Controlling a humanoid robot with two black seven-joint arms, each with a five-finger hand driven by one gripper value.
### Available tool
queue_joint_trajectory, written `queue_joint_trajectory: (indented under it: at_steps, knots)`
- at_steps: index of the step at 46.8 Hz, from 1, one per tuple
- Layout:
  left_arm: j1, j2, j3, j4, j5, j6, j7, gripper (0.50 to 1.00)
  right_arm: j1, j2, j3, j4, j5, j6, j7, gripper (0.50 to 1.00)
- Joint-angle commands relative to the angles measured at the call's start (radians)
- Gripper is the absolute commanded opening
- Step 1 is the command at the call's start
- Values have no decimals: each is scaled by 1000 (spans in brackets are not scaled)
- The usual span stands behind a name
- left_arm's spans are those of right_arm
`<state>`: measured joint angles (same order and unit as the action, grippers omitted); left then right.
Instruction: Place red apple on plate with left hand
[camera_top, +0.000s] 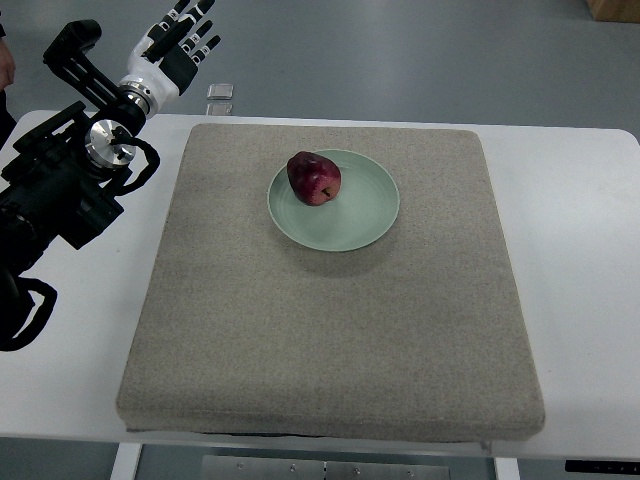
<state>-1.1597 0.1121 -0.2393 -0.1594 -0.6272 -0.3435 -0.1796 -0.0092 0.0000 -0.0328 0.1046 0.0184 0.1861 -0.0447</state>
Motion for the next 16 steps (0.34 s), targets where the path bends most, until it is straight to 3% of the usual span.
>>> queue_joint_trajectory:
  at_steps: [1,16]
  knots:
    - [0,-2,0,0,0,1,-1,994,-3,0,-1,13,-3,12,-1,932]
    - [-2,-3,-2,0,-2,3,-8,994,-5,0,-1,15,-5,13,-1,930]
